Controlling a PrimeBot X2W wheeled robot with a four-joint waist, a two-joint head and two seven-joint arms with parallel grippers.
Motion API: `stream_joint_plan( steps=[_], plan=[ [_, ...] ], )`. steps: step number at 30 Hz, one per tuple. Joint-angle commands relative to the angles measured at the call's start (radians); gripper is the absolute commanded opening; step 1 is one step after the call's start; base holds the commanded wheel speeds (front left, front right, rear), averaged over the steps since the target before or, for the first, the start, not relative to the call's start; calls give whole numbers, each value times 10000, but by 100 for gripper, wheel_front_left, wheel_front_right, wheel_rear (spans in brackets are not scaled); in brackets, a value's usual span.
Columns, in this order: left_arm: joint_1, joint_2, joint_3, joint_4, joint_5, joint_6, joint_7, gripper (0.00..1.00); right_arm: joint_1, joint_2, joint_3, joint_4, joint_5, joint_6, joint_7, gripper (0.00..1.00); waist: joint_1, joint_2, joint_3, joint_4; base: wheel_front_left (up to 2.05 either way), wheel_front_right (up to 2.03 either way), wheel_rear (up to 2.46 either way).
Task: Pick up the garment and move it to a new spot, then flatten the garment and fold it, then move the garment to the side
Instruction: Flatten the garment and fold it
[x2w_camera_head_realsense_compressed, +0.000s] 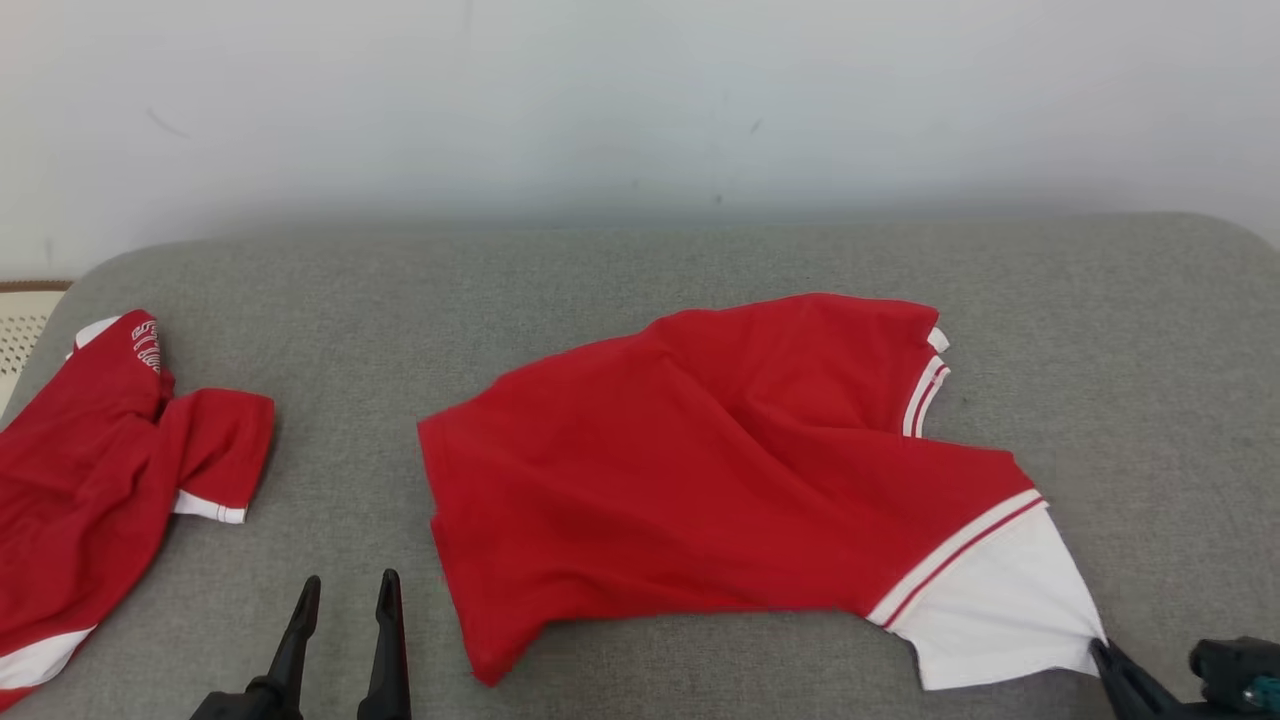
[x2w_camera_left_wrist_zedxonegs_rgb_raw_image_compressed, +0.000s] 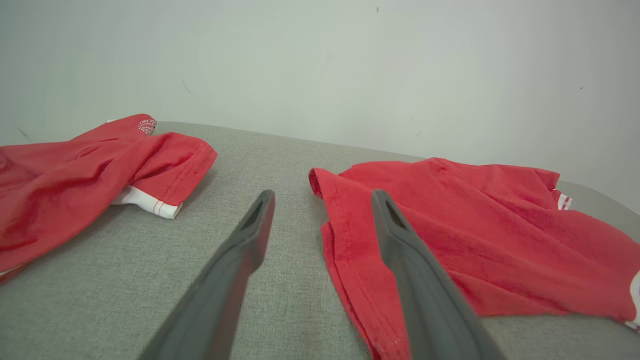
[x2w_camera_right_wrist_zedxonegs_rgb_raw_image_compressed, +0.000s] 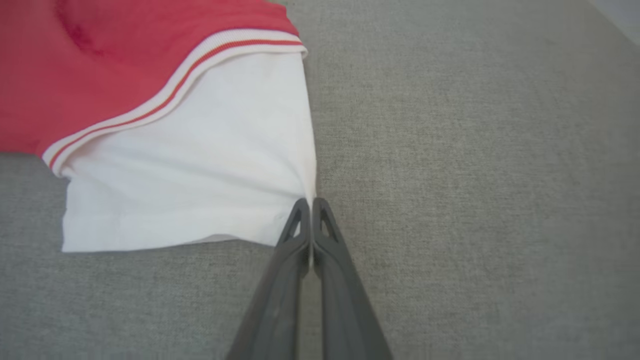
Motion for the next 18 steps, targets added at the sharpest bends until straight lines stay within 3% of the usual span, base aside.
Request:
stream_joint_plan(
  steps=[1,18],
  plan=[
    [175,6,26,36,-76,31,-30,100,188,-129,-111,-139,73,-8,98,0,-1,0,-55,-89,0,0,0],
    [216,6,-32,98,-94,-36,-30,100,636,29,-1015,-443,-482,-8,703,0,-1,0,-88,-270,0,0,0]
  ],
)
